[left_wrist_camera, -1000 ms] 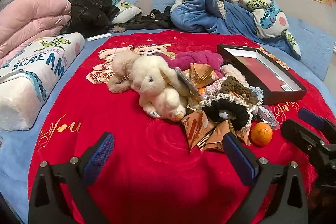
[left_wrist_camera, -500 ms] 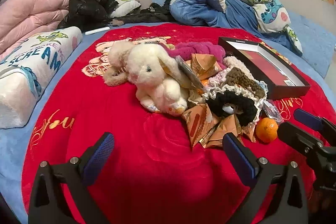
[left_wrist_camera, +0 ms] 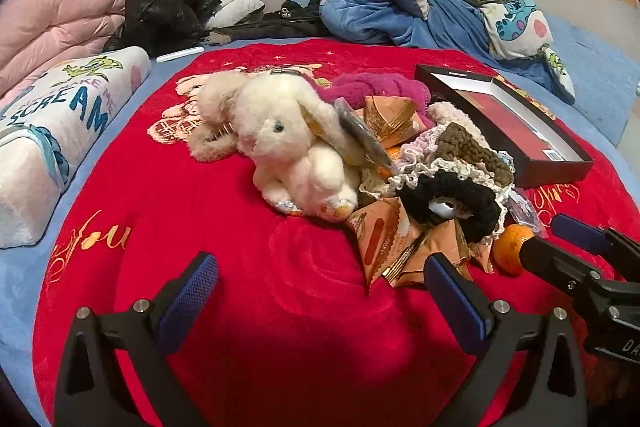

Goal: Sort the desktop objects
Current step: 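Grasp the mandarin orange with the right gripper while the left gripper grasps a Choco Magic packet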

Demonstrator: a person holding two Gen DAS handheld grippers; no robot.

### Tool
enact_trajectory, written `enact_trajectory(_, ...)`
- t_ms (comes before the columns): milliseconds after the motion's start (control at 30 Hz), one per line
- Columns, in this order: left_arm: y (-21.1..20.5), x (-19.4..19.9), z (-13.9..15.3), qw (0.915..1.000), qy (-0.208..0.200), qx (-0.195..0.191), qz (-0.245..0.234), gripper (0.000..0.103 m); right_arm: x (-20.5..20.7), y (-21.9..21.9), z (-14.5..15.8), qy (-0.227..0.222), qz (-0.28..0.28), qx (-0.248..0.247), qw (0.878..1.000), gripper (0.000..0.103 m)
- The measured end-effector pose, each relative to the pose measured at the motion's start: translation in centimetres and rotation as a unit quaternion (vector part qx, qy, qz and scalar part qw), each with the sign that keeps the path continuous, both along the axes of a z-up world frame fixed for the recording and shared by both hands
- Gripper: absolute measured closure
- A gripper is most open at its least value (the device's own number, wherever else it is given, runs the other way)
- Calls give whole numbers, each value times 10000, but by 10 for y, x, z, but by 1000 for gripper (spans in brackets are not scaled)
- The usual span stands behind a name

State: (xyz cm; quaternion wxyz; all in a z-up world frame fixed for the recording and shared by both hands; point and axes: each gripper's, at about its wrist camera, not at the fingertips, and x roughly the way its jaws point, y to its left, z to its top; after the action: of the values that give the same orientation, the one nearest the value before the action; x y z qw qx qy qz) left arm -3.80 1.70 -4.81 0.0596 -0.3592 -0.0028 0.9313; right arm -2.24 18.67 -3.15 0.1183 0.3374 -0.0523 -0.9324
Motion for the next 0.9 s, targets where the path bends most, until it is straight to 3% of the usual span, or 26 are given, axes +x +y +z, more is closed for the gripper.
enact_trajectory(667,13,-32,-7,9996,-252,81,-29,0,-7,0,-10,-238,-144,3,9996,29)
enact_trajectory(800,17,-38,-14,9996,-297,19,30,0,-10,-1,-13,-315,-190,108,9993,42)
enact_trajectory(900,13,-43,-18,9990,-373,225,47,0,-13,-2,-17,-399,-198,194,9988,51)
